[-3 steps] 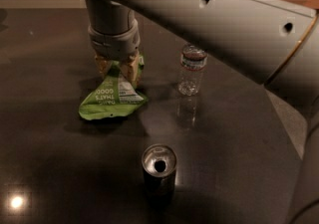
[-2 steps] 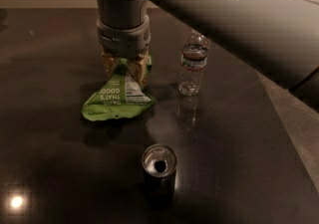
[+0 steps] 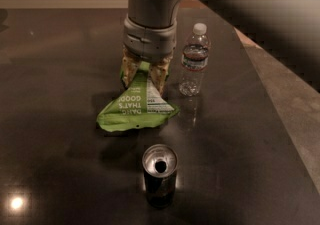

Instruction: Move green rice chip bag near redbull can

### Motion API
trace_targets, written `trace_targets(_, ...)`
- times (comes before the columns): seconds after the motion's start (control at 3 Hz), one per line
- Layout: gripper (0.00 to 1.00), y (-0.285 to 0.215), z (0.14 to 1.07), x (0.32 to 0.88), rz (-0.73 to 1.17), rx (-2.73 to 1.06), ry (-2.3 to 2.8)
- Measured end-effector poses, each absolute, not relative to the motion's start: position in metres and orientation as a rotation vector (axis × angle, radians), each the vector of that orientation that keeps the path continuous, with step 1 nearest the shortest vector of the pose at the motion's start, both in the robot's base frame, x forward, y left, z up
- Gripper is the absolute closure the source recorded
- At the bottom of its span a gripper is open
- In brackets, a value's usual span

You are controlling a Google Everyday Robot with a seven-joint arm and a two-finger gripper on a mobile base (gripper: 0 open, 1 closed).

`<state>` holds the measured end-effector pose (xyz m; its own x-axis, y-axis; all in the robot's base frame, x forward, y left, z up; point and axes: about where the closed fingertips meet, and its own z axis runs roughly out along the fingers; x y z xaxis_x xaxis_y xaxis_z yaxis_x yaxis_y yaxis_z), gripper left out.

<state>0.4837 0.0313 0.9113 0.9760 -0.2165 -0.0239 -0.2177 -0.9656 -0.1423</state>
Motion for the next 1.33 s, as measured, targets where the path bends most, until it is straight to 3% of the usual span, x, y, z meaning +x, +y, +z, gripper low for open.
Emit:
trace_targets(0.33,0.82,0.018,0.906,0.471,0.079,-2.971,0.311)
trace_targets(1.33,0.12,0.003,0.894,0.444,0.234,-2.955,0.292)
